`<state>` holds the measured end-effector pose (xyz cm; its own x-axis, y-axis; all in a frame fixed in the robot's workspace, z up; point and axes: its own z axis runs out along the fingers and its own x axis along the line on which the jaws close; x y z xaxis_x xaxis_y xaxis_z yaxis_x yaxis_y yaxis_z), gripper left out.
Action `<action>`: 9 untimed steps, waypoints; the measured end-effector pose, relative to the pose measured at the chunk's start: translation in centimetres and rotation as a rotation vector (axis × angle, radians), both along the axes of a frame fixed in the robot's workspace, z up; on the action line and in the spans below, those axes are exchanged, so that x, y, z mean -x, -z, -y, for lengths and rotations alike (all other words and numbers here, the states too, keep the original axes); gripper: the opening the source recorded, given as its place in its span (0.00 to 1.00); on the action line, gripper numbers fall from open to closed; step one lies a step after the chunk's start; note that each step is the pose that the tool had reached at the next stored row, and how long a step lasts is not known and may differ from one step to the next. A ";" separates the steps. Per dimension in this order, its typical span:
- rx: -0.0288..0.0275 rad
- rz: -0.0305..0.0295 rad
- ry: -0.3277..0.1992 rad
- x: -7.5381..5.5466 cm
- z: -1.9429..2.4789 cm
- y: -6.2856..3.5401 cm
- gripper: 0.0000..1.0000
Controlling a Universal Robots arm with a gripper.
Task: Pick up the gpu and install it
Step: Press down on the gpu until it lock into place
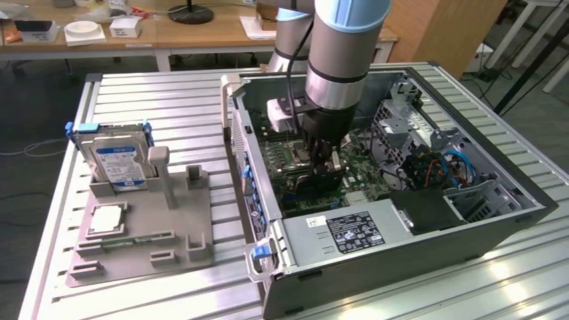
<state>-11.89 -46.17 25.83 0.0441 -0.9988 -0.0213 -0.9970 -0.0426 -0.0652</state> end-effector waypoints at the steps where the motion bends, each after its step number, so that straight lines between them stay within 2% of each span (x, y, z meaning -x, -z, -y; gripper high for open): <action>1: 0.0006 -0.0001 0.000 0.0 0.01 0.03 0.11; 3: 0.0009 -0.0003 0.000 0.0 0.01 0.04 0.11; 6: -0.0025 0.0015 0.000 0.0 -0.03 -0.40 0.11; 8: 0.0005 -0.0001 0.000 0.0 0.00 -1.05 0.11; 9: -0.0003 0.0003 0.000 0.0 -0.01 -1.17 0.11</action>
<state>-11.88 -46.16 27.00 0.0442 -0.9988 -0.0216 -0.9969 -0.0427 -0.0655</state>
